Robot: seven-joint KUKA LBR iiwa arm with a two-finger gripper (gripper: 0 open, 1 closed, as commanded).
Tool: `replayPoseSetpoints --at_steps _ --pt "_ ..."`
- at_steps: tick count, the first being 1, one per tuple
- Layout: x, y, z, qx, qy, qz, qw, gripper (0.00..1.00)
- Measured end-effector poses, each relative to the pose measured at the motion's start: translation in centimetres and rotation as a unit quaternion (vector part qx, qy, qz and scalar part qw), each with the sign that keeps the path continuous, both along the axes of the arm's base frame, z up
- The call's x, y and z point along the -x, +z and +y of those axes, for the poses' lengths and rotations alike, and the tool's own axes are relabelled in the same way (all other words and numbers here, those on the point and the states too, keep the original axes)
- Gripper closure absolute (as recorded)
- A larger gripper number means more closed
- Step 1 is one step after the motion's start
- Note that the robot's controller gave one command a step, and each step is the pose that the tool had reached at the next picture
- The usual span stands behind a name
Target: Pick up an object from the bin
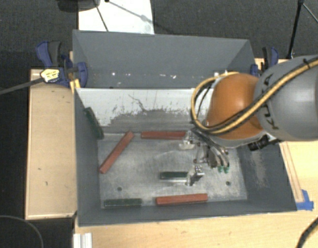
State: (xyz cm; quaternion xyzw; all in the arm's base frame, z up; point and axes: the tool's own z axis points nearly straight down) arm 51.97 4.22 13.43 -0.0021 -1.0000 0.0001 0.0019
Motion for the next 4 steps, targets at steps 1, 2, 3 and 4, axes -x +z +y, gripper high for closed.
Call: replayPoseSetpoints --at_steps 1,2,3,4 --pt "0.5 0.8 0.2 -0.001 -0.021 -0.0050 0.9998 0.00" --pt "1.8 -6.1 -0.2 -0.001 -0.121 -0.0044 0.9927 0.00" --pt "2.3 -5.9 0.0 -0.002 -0.101 -0.0095 0.9948 1.00" --pt "2.3 -5.9 0.0 -0.002 -0.101 -0.0095 0.9948 1.00"
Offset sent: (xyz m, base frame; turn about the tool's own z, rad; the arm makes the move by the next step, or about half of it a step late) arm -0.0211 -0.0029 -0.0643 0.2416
